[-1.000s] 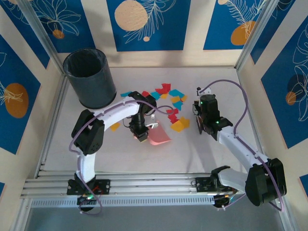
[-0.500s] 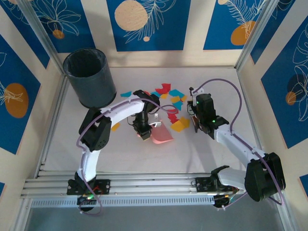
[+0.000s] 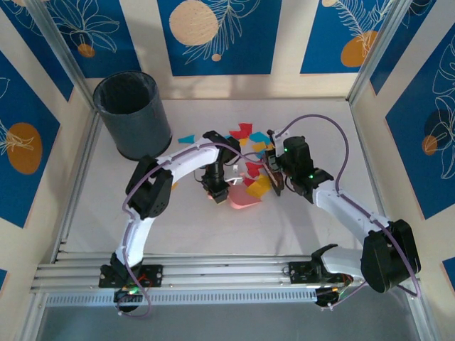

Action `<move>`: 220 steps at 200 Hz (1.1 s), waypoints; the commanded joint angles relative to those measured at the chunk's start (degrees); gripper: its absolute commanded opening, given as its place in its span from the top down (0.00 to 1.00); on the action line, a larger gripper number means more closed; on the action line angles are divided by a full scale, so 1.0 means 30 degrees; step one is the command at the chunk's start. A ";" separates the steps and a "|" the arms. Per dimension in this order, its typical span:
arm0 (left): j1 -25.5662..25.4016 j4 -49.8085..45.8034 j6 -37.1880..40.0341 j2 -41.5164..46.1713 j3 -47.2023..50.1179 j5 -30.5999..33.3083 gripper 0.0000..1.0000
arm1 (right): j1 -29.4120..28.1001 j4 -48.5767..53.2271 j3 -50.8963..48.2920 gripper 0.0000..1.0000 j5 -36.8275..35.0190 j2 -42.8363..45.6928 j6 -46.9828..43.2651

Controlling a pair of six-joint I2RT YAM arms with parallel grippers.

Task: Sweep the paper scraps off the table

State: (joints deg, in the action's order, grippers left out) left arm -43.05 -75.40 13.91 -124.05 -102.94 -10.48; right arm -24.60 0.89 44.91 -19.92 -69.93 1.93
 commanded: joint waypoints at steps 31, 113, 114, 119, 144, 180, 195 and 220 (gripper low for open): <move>-0.0211 -0.0496 -0.0210 -0.0709 -0.0620 -0.0286 1.00 | -0.0471 0.2180 0.0418 1.00 0.2777 -0.0224 0.0263; -0.0154 -0.0371 -0.0470 -0.0603 -0.0434 -0.0278 1.00 | -0.0618 0.2528 0.0793 1.00 0.4439 0.0498 0.0651; -0.0153 -0.0364 -0.0459 -0.0603 -0.0449 -0.0267 1.00 | -0.0618 0.2537 0.0793 1.00 0.4456 0.0508 0.0662; -0.0153 -0.0341 -0.0495 -0.0580 -0.0413 -0.0257 1.00 | -0.0633 0.2522 0.0819 1.00 0.4590 0.0571 0.0673; -0.0101 -0.0185 -0.0624 -0.0432 -0.0296 -0.0286 1.00 | -0.0648 0.3052 0.1138 1.00 0.4751 0.0733 0.0645; 0.0048 0.0119 -0.0792 0.0162 0.0328 -0.0221 1.00 | -0.0706 0.3601 0.1418 1.00 0.4625 0.1353 0.0440; 0.0125 0.0254 -0.0840 0.0546 0.0767 -0.0192 1.00 | -0.0710 0.3574 0.1406 1.00 0.4456 0.1751 0.0410; 0.0360 0.0615 -0.0785 0.1432 0.1770 -0.0612 1.00 | -0.0713 0.3647 0.1510 1.00 0.4475 0.2098 0.0259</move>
State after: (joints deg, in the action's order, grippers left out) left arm -42.83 -73.34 12.97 -123.22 -100.77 -10.96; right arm -25.89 10.68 47.27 -9.82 -65.93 2.48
